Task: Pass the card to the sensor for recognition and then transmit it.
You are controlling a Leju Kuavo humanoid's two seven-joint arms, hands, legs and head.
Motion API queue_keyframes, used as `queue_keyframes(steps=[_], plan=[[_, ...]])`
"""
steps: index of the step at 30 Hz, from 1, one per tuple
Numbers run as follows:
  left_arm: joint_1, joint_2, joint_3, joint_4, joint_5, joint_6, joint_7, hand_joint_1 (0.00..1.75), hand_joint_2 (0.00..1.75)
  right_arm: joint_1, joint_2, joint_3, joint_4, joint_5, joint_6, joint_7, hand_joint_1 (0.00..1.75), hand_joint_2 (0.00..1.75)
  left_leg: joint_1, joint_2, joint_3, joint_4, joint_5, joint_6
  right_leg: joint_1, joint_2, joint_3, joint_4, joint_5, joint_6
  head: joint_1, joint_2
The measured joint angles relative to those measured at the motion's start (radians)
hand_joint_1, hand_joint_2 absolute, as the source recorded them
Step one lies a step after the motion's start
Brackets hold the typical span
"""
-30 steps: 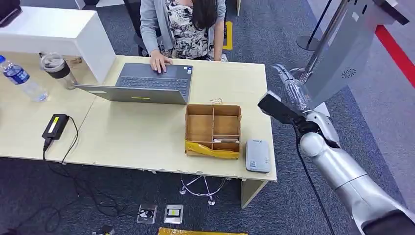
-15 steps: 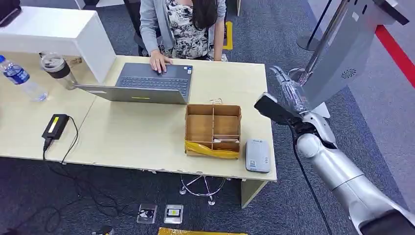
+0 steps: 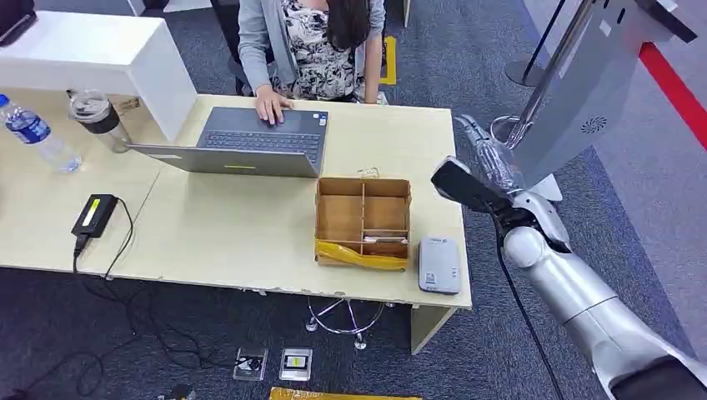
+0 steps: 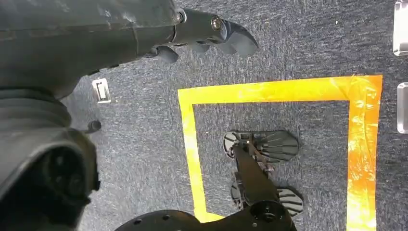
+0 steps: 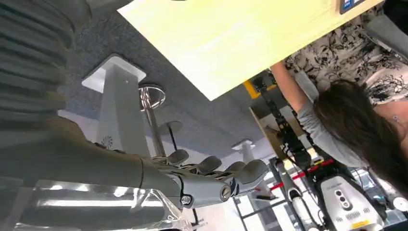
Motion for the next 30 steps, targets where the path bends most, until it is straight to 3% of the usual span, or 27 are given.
queue_keyframes(steps=[7,16,17,18,19,24,25,30], plan=[[0.000,0.000,0.000,0.000,0.000,-0.005,0.000,0.00,0.00,0.003,0.000,0.000,-0.008,-0.005,0.058,0.000,1.75,1.75,0.000,0.000,0.000,0.000,0.000,0.000,0.000,0.000,0.000,0.000,0.000,0.000,0.000,0.000],[0.000,0.000,-0.008,0.000,-0.003,-0.005,0.000,0.00,0.00,0.005,-0.001,0.000,-0.039,0.005,0.069,0.008,1.75,1.75,0.000,0.000,0.000,0.000,0.000,0.000,0.000,0.000,0.000,0.000,0.000,0.000,0.000,0.000],[0.000,0.000,-0.009,0.000,-0.003,-0.005,0.000,0.00,0.00,0.005,-0.001,0.000,-0.040,0.002,0.069,0.004,1.45,1.75,0.000,0.000,0.000,0.000,0.000,0.000,0.000,0.001,0.000,0.000,0.000,0.000,0.000,0.000],[0.000,0.000,-0.010,0.000,-0.003,-0.005,0.000,0.00,0.00,0.005,-0.001,0.000,-0.041,-0.003,0.069,0.000,0.24,1.75,0.000,0.000,0.000,0.000,0.000,0.000,0.000,0.000,0.000,0.000,0.000,0.000,0.000,0.000],[0.000,0.000,-0.010,0.000,-0.003,-0.005,0.000,0.00,0.00,0.005,-0.001,0.000,-0.042,-0.007,0.068,-0.001,0.00,0.00,0.000,0.000,0.000,0.000,0.000,0.000,0.000,0.000,0.000,0.000,0.000,0.000,0.000,0.000],[0.000,0.000,-0.010,0.000,-0.003,-0.005,0.003,0.00,0.00,0.006,-0.001,-0.003,-0.042,-0.014,0.034,-0.012,0.00,0.00,0.000,0.000,0.000,0.000,0.000,0.000,0.000,0.000,0.000,0.000,0.000,0.000,0.000,0.000],[0.000,0.000,-0.010,0.000,-0.003,-0.005,0.004,0.00,0.00,0.006,-0.001,-0.004,-0.042,-0.013,0.030,-0.013,0.00,1.75,0.000,0.000,0.000,0.000,0.000,0.000,0.000,0.001,0.000,0.000,0.000,0.000,0.000,0.000],[0.000,0.000,-0.011,0.000,0.001,0.001,0.004,0.00,0.00,0.005,-0.001,-0.004,-0.042,-0.005,0.036,-0.008,0.00,1.75,0.000,0.000,0.000,0.000,0.000,0.000,0.000,0.000,0.000,0.000,0.000,0.000,0.000,0.000]])
